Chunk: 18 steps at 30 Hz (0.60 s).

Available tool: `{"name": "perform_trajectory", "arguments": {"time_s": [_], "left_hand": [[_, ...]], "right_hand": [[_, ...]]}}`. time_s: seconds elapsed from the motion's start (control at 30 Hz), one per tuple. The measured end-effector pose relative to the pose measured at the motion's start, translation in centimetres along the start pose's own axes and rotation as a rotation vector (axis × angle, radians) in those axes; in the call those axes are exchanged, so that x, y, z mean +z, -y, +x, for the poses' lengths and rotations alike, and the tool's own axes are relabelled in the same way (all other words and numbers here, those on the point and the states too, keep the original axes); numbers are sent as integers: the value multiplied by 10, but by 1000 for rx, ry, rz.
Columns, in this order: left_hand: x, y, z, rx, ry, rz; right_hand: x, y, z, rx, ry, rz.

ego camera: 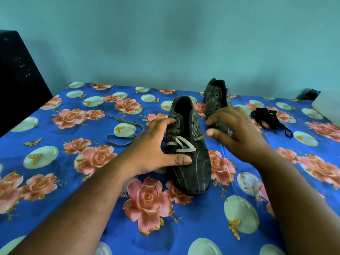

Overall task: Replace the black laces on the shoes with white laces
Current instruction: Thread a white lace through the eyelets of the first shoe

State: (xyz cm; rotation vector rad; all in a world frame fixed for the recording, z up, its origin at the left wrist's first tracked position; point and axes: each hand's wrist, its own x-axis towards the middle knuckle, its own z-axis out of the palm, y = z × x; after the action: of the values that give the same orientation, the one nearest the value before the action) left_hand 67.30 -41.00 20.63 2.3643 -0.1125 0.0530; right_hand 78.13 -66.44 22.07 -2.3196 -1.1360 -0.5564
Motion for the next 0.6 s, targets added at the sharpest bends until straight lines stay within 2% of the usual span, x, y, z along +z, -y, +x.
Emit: {"name": "perform_trajectory", "arguments": {"time_s": [0.13,0.27,0.4,0.5,0.6], "left_hand": [[2,1,0,2,0,31],[4,0,0,-46,15,120],[4,1,0,-107,45,156],[5,0,1,-132,59,188],[4,-2,0,-142,57,189]], "right_hand": [[15,1,-1,-66,117,14],[11,-6,0,-46,82,150],[-2,-28,-3,120,41,159],[-12,-39,-10,284,-19,-4],[-13,-36,-10,413,7,-140]]}}
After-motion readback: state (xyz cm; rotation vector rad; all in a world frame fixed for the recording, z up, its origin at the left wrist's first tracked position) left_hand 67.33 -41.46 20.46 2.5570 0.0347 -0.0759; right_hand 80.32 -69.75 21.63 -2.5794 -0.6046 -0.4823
